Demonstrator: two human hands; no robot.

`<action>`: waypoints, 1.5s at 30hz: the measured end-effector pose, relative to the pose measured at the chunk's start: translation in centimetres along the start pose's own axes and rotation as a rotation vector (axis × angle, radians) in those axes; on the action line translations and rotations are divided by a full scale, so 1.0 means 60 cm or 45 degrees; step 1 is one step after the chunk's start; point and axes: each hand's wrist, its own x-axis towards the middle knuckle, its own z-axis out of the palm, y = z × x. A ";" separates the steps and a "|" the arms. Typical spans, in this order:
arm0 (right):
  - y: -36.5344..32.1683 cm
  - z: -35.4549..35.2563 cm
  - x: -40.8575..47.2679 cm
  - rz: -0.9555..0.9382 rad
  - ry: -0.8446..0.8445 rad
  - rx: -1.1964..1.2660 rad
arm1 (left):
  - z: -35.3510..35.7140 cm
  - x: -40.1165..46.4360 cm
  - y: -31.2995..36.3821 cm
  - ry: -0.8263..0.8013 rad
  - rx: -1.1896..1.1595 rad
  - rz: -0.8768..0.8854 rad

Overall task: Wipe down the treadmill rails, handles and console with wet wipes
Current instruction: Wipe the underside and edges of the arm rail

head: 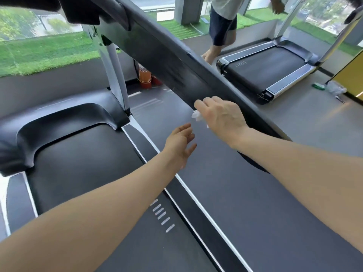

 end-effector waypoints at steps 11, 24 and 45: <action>0.058 0.063 0.057 -0.680 -0.243 -0.508 | 0.001 0.039 -0.031 0.021 0.117 -0.084; 0.124 0.024 -0.197 -0.834 -0.181 -0.373 | 0.075 -0.017 -0.109 -0.033 0.357 -0.097; 0.129 0.012 -0.137 -0.806 -0.148 -0.357 | 0.068 -0.007 -0.106 -0.093 0.319 -0.112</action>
